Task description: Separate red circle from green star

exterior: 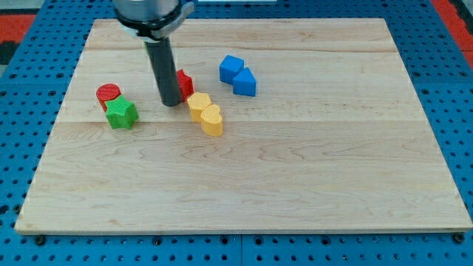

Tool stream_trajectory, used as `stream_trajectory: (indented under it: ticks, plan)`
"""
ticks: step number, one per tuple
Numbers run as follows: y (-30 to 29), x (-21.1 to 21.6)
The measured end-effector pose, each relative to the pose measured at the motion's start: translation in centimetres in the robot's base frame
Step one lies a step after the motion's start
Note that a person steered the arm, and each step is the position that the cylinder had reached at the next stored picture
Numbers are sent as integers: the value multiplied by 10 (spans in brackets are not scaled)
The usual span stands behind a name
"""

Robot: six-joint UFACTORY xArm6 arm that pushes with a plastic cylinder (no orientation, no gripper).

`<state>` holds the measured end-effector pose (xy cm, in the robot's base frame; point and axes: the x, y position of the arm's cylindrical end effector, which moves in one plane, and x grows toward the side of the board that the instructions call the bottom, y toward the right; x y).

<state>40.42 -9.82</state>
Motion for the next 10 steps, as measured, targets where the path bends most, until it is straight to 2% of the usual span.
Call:
stream_trajectory:
  ticks: [1, 3, 5, 7, 8, 9, 10]
  plan:
    - [-26, 11]
    - [38, 6]
    - [25, -63]
    - [-110, -81]
    - [-82, -58]
    - [-80, 12]
    - [-78, 21]
